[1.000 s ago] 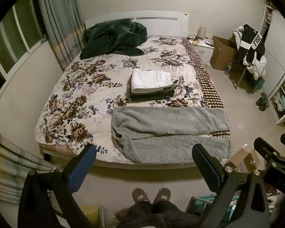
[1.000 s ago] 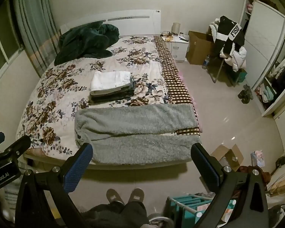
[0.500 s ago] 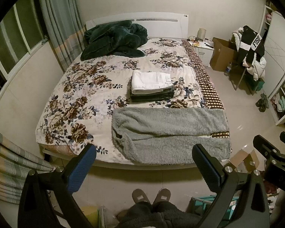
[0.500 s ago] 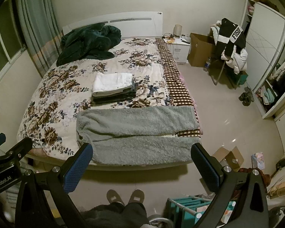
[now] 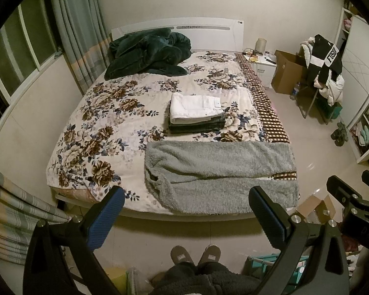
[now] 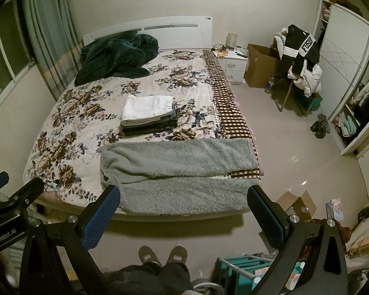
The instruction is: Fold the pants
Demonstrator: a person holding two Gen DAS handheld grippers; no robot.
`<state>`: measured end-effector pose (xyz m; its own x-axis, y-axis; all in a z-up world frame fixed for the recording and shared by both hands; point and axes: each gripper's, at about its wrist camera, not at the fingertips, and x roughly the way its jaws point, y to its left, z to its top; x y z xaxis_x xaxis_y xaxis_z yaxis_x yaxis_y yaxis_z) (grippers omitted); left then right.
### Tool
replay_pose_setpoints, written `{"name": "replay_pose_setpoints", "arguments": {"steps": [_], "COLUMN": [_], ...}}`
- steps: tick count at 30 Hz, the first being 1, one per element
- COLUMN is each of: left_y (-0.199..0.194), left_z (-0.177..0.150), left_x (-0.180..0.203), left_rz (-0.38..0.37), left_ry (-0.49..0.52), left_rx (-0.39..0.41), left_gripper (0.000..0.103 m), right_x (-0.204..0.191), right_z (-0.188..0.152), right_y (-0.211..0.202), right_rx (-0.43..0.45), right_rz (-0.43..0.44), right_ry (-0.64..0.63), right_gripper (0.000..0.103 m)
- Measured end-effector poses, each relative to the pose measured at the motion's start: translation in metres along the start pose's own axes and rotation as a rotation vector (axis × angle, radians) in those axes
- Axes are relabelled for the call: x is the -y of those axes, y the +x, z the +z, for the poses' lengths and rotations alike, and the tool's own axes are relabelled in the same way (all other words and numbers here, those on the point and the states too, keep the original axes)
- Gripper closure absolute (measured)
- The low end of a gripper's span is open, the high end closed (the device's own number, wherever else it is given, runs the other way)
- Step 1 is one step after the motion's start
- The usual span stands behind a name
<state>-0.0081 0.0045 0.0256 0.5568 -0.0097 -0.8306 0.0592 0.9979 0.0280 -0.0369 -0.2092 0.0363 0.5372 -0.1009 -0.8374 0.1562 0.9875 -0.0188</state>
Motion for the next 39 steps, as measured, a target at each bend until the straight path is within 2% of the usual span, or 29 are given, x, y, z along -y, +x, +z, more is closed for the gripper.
{"name": "replay_pose_setpoints", "arguments": {"steps": [39], "left_y": [-0.002], "left_z": [0.002], "left_x": [0.0], "left_rz": [0.002], "left_ry": [-0.003], "left_rx": [0.011], "left_gripper": [0.0], "right_x": [-0.025], "right_z": [0.003], "right_y": [-0.003], "right_rx": [0.003], "right_rz": [0.016], "right_ry": [-0.008], "right_gripper": [0.0]}}
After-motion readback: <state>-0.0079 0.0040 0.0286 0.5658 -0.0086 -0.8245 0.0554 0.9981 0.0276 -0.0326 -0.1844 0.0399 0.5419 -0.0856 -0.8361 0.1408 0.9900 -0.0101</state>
